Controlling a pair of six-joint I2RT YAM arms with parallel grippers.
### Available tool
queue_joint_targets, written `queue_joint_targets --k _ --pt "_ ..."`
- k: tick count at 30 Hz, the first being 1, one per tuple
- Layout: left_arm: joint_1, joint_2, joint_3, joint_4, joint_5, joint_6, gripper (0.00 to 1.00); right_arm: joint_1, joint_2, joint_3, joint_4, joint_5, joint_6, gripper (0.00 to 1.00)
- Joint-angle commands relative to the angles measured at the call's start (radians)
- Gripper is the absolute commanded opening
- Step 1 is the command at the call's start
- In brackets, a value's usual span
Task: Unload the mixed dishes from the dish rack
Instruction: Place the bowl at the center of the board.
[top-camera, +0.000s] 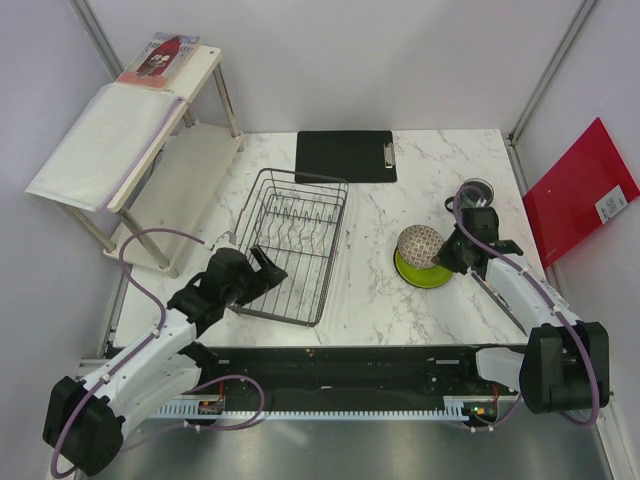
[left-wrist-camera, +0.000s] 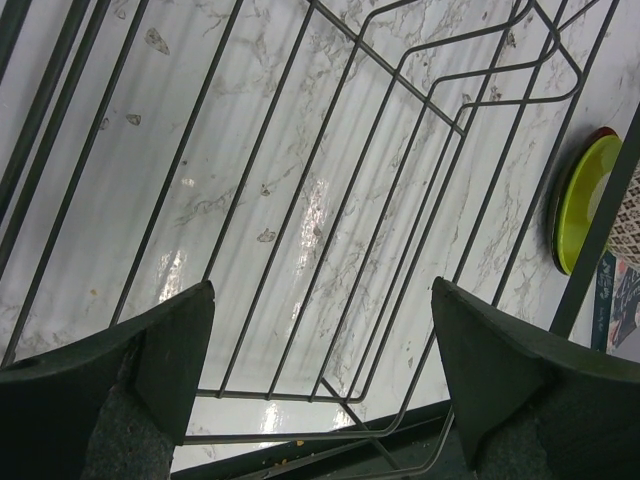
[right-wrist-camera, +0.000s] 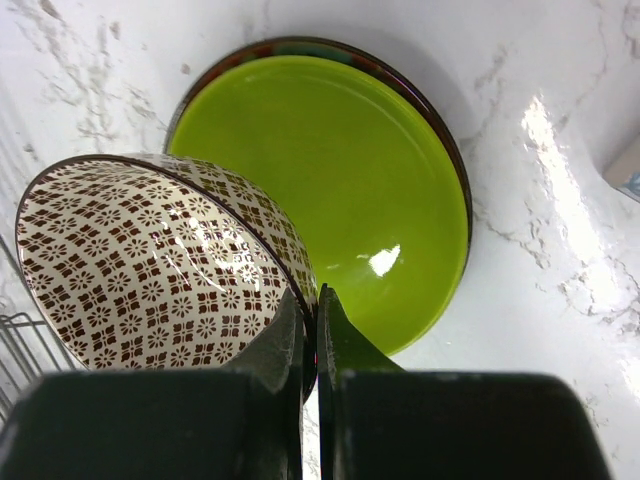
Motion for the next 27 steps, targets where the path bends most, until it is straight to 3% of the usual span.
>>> queue_joint_targets --k 1,8,15,21,27 --pt "0.001 0.016 0.000 0.038 0.028 -0.025 0.95 -0.012 -0.021 -0.019 0.030 -0.031 -0.008 0.00" --pt "0.001 0.016 -0.004 0.041 0.021 -0.022 0.95 -0.016 -0.031 -0.053 0.033 -0.027 -0.013 0.00" --pt "0.001 0.032 -0.003 0.044 0.027 -0.017 0.96 -0.017 -0.051 -0.058 0.047 -0.033 -0.021 0.28" --pt "0.001 0.030 0.000 0.044 0.019 -0.022 0.97 -0.016 -0.089 -0.047 0.036 -0.028 -0.024 0.43" --pt "0.001 0.032 0.023 0.056 0.037 0.032 0.99 -0.011 -0.230 0.026 -0.008 0.022 0.015 0.58"
